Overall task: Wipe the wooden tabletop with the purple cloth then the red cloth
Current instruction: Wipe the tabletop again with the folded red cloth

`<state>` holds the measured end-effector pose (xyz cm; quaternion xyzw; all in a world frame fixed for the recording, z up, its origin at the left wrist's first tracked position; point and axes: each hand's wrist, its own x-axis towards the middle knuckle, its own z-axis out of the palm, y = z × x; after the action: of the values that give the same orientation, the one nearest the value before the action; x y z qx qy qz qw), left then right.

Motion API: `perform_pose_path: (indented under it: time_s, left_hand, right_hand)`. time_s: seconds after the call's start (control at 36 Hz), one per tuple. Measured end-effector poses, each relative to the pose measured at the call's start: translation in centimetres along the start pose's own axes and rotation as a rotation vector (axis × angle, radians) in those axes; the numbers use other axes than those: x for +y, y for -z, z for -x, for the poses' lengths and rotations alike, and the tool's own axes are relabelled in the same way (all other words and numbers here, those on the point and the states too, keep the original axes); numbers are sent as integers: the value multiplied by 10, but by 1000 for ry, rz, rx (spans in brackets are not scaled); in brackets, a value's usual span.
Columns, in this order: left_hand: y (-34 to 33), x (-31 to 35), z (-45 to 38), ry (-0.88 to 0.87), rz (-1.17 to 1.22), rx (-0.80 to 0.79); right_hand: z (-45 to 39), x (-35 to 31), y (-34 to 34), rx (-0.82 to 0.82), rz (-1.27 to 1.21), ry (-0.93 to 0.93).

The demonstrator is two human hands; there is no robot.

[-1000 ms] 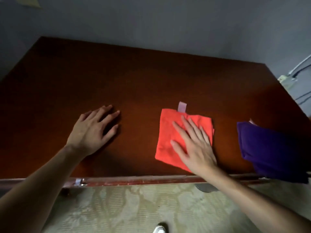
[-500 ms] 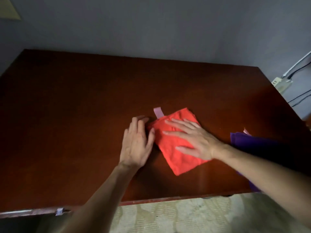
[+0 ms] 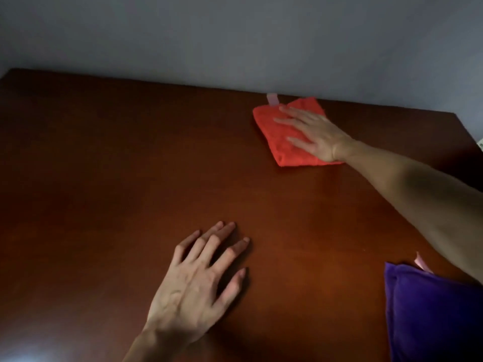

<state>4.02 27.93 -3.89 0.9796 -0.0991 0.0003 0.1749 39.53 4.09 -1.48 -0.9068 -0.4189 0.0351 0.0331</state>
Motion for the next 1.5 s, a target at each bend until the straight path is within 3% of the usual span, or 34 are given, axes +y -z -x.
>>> perform_pose_path:
  time_s: [0.14,0.25,0.44,0.61,0.78,0.97,1.11,1.25,1.31,1.39,1.5]
  left_hand:
    - [1,0,-1,-1,-11,2]
    - [1,0,0,1,-14,3]
    - [4,3,-2,-4,-31,64]
    - [3,10,5,-7,-56,115]
    - [7,21,22,97,-17,168]
    - [-1,49,23,102,109,184]
    - [-14,63,0,87,100,166]
    - [-17,65,-27,75,100,210]
    - [-19,70,-44,4,73,208]
    - [-25,81,-73,-152,15,138]
    - [-31,87,-91,-211,-25,-10]
  right_hand:
    - [-2,-5,-10,176,-116,-545]
    - [17,-24,-12,180,-152,-695]
    - [111,-102,-31,246,-142,-703]
    - [226,-214,-54,300,-96,-663]
    - [302,-280,-65,260,-50,-472]
    - [295,-253,-55,144,-56,-304]
    - [261,-195,-39,70,-10,-126]
    - [198,-122,-29,78,-26,-236]
    - [175,-90,-27,85,-4,-201]
    - [151,-42,-20,31,25,-22]
    - [122,11,-10,-16,46,136]
